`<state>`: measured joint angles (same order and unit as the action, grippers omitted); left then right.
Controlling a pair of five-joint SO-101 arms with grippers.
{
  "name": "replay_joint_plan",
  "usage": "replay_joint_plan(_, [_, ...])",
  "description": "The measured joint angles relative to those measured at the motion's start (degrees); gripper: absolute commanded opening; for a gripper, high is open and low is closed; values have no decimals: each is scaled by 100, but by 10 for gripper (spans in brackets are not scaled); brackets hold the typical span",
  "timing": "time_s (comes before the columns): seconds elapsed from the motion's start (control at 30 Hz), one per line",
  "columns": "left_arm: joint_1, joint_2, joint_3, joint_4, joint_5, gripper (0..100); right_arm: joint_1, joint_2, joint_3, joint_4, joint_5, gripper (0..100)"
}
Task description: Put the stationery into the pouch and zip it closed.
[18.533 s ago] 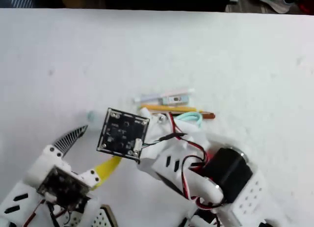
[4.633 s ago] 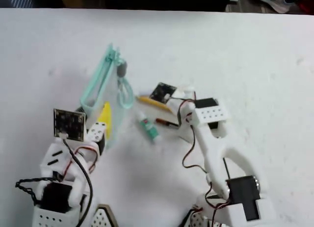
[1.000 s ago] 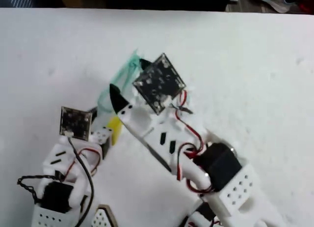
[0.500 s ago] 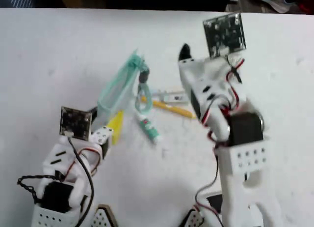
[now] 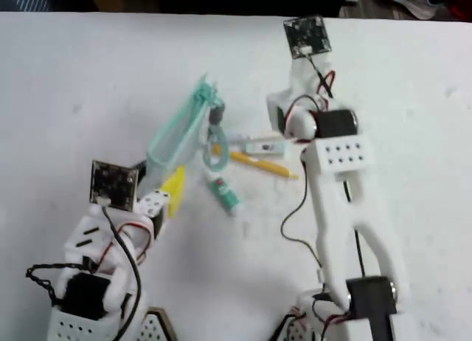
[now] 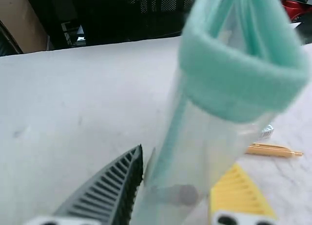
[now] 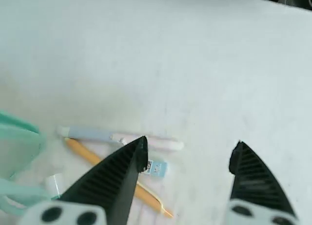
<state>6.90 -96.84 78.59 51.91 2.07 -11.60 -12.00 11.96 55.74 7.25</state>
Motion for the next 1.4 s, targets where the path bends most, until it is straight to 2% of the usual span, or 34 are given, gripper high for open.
replay_joint_plan(0.2, [-9,0,0,0,0,222,9,651,0,-360,0,255])
replay_joint_plan(0.4, [-378,-9,97,-211,193,222,-132,1029,0,-475,44,254])
replay_joint_plan(0.6, [-466,-9,229,-501,299,222,-721,1398,0,-475,1248,254])
replay_joint_plan(0.7, [-457,-9,229,-501,299,222,-923,1714,0,-580,1547,254])
replay_joint_plan(1.4, [-492,-9,229,-501,299,221,-958,3358,-18,-1829,1653,252])
